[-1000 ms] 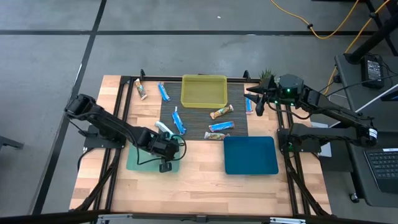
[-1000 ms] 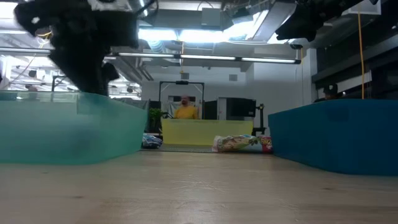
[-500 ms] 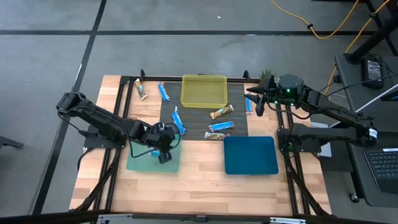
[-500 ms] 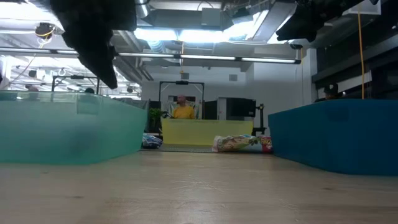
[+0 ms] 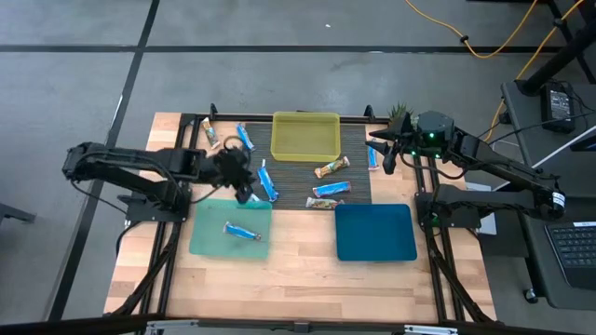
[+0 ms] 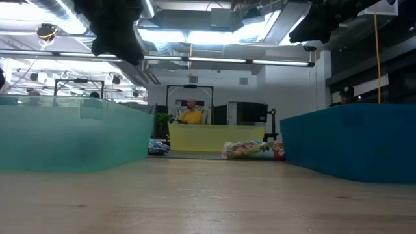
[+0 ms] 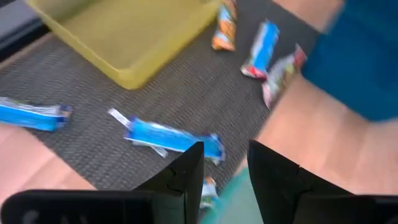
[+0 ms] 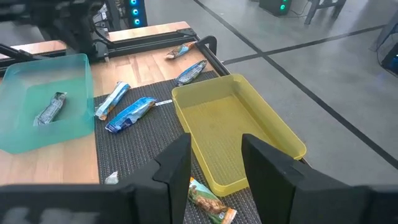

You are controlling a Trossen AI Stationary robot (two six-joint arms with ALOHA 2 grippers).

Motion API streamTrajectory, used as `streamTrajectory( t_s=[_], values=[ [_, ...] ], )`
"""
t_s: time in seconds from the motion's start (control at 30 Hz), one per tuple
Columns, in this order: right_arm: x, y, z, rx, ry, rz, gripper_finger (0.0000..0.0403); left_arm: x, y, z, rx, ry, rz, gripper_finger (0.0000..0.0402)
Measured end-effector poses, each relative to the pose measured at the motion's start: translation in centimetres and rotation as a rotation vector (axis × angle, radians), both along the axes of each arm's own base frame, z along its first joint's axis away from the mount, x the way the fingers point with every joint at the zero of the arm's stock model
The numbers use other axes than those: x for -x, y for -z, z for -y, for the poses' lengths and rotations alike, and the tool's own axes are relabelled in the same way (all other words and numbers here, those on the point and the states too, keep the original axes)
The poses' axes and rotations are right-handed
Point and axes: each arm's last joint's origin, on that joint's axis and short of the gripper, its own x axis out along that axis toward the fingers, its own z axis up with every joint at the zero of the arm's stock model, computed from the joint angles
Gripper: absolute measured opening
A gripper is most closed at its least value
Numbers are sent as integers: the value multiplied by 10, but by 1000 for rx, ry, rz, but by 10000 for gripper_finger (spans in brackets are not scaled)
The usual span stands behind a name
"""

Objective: Pick and place Granola Bars by type
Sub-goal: Put the blue granola bar into the yellow bin

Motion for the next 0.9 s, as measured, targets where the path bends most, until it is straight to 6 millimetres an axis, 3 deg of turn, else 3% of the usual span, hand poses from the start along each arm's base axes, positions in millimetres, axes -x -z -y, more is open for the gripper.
streamTrajectory(
  t_s=[0.47, 0.9],
  values=[
    [-3, -9, 2, 134, -35, 51, 145, 10, 0, -56, 76, -262, 31, 116],
    [-5, -18, 3, 201, -39, 124, 145, 7, 29, -128, 127, -509, -26, 116]
  ],
)
